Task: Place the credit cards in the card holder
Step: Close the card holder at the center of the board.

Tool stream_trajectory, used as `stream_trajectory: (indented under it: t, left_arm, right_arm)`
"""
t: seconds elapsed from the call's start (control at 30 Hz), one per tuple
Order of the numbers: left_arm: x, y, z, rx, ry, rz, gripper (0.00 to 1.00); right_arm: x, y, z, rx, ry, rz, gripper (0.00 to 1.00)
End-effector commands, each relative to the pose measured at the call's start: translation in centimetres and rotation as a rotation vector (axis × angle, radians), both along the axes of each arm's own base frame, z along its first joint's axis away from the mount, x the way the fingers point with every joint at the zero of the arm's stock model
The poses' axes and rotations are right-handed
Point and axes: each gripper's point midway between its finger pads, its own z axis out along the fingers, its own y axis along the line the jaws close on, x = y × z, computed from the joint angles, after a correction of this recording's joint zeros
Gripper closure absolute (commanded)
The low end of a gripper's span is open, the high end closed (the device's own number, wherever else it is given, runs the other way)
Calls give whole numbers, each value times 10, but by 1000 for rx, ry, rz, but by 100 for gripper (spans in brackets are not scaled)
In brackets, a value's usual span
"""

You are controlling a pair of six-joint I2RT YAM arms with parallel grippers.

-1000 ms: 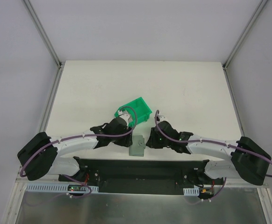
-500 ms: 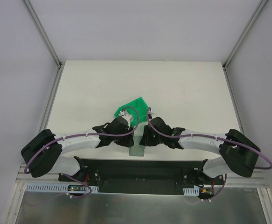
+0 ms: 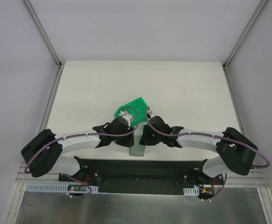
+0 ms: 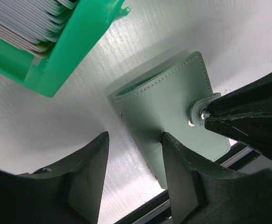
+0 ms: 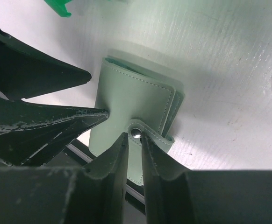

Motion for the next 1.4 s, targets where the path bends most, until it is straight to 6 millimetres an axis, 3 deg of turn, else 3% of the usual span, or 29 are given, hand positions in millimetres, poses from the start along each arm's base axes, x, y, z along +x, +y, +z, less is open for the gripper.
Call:
stream_trajectory:
  t: [0.0, 0.8, 1.37]
  left_arm:
    - [0, -3, -1, -8, 5, -18, 52]
    - [1, -8, 2, -30, 14, -7, 52]
    - [0, -5, -2, -29, 28, 28, 53]
  right_arm:
    - [9, 10, 14, 32, -30, 22, 81]
    - [-2, 14, 1, -18, 18, 65, 85]
    - [-19, -9, -24, -252, 39, 107, 89]
